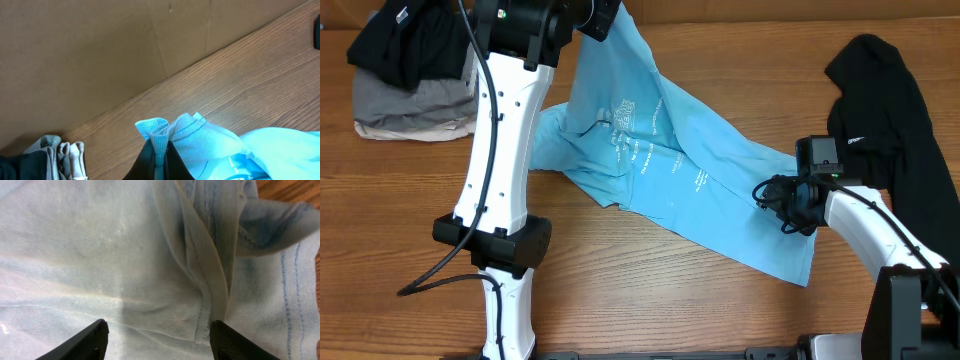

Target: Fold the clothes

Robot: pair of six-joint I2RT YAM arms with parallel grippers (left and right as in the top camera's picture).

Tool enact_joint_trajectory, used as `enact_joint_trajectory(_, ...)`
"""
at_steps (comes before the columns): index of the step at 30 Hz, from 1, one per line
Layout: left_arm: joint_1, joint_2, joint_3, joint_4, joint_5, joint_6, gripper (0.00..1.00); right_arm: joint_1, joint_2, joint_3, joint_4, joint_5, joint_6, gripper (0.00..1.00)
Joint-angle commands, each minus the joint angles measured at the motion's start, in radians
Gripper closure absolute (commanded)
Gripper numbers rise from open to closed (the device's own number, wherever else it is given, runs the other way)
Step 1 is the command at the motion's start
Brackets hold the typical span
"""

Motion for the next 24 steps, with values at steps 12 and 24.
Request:
enact_joint_trajectory(12, 0.007, 0.001, 0.003, 0.000, -0.013, 0.016, 0.96, 0.003, 0.003, -0.039, 0.002, 0.072, -0.003, 0.32)
enact_joint_trajectory(24, 0.007, 0.001, 0.003, 0.001, -0.013, 0.016, 0.96, 0.003, 0.002, -0.089, 0.076, 0.053, 0.001, 0.35)
